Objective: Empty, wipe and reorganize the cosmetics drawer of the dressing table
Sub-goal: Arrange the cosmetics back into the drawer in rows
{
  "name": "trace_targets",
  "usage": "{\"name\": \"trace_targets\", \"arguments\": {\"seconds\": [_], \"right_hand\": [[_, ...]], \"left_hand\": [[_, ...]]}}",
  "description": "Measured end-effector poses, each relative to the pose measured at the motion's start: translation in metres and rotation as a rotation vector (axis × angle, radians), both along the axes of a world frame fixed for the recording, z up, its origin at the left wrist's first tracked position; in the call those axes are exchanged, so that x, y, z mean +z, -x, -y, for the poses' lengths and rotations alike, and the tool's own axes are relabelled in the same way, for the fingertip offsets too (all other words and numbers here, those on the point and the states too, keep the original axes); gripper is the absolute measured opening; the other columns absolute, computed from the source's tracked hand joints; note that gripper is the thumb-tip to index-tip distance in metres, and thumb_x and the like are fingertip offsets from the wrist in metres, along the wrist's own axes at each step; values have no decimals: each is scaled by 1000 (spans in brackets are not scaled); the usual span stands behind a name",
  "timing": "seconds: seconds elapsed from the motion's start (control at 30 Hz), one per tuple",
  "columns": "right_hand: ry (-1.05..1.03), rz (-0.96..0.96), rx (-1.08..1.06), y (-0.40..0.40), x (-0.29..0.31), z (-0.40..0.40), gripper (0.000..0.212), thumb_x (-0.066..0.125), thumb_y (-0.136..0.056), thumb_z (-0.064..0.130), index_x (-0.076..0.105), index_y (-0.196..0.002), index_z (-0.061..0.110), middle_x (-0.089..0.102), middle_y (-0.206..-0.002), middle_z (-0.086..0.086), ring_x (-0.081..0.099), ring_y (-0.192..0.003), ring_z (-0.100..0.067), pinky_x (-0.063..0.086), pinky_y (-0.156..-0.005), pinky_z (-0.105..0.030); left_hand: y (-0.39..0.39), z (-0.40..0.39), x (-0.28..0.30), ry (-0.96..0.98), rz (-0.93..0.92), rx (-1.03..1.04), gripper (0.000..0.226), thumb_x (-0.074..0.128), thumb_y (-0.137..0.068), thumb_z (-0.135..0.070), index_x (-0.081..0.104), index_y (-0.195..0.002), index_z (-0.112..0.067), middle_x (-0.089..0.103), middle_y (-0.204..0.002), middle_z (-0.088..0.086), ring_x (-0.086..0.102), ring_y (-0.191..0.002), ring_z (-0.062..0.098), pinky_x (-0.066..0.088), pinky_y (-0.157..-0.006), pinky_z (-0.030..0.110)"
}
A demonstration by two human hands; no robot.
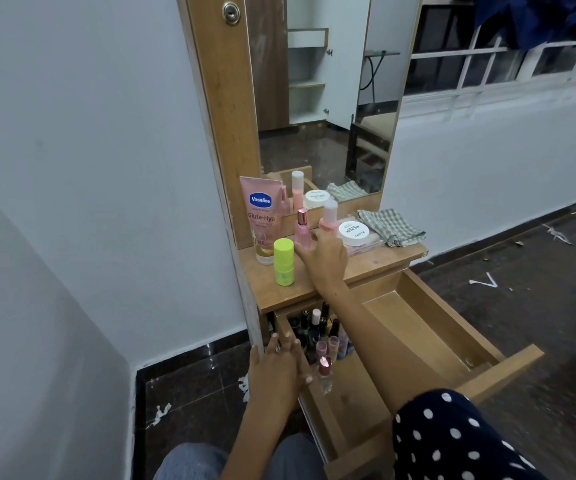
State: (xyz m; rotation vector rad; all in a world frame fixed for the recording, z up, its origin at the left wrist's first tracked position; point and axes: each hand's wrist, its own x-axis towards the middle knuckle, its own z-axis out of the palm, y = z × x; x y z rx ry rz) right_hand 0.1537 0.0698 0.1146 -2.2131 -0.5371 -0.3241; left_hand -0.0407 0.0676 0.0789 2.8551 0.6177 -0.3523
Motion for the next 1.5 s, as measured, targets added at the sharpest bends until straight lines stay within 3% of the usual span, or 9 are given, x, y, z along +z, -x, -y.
{"name": "trace_targets", "arguments": {"seconds": [0.13, 0.33, 0.53, 0.7, 0.87, 1.07, 1.27, 1.43, 1.5], "right_hand": [[-15, -42, 5, -5, -1, -9, 27, 70, -83, 35, 58, -82, 12, 65, -83, -8, 62, -81, -26, 46, -68, -36], [-29, -39, 33, 5, 1, 17, 30, 68, -81, 35, 67, -101, 12, 72, -94, -6, 66, -89, -25, 53, -76, -39], [-123, -91, 119, 40, 1, 87, 23, 73, -78, 28, 71, -97, 16, 73, -84, 5, 67, -77, -6, 58, -74, -32], [-80, -166, 224, 68, -7, 151, 18, 78, -74, 28, 72, -90, 21, 71, -78, 12, 66, -71, 3, 56, -68, -15], [103, -352, 269, 84, -27, 180, 14, 80, -73, 30, 71, -83, 27, 71, -73, 10, 66, -69, 0, 58, -67, -25], [327, -366, 259, 93, -45, 173, 10, 77, -74, 29, 68, -76, 24, 69, -74, 9, 65, -71, -4, 55, -70, -27], [540, -335, 212, 103, -44, 167, 24, 60, -85, 41, 63, -93, 18, 67, -89, -1, 63, -86, -19, 51, -76, -31], [587, -412, 211, 108, -35, 165, 20, 60, -85, 40, 50, -85, 23, 53, -71, 9, 50, -67, -5, 35, -57, -18], [625, -433, 225, 109, -33, 166, 20, 61, -86, 38, 54, -92, 21, 57, -79, 6, 49, -74, -8, 34, -58, -19]], "left_hand": [[0, 0, 0, 4, -11, -3, 68, 45, -98, -40, 12, -153, -20, 4, -161, -3, -1, -148, 19, 2, -117, 47], [0, 1, -1, 0, 16, 3, 69, 47, -97, -41, 13, -153, -20, 9, -161, -2, 1, -148, 19, 3, -117, 48], [3, 1, -2, -10, 50, -9, 66, 47, -97, -39, 16, -152, -21, 10, -161, -3, 2, -148, 20, 5, -117, 48], [3, 0, -4, 3, 66, -10, 66, 47, -97, -40, 17, -152, -21, 12, -160, -3, 4, -148, 19, 6, -117, 47], [4, 0, -5, 13, 84, -2, 65, 48, -96, -41, 19, -151, -22, 13, -160, -3, 5, -148, 19, 5, -117, 49], [4, 1, -5, 18, 88, 11, 66, 49, -96, -40, 18, -152, -22, 11, -160, -4, 4, -148, 19, 4, -117, 48], [5, 2, -5, 2, 74, 4, 67, 47, -96, -42, 15, -152, -22, 9, -161, -3, 3, -148, 20, 5, -117, 48], [5, 2, -5, 2, 68, 2, 67, 46, -97, -42, 15, -152, -22, 8, -161, -3, 3, -148, 20, 5, -117, 48], [5, 2, -4, 4, 67, 0, 66, 46, -97, -42, 15, -152, -22, 7, -161, -3, 2, -148, 20, 4, -117, 48]]}}
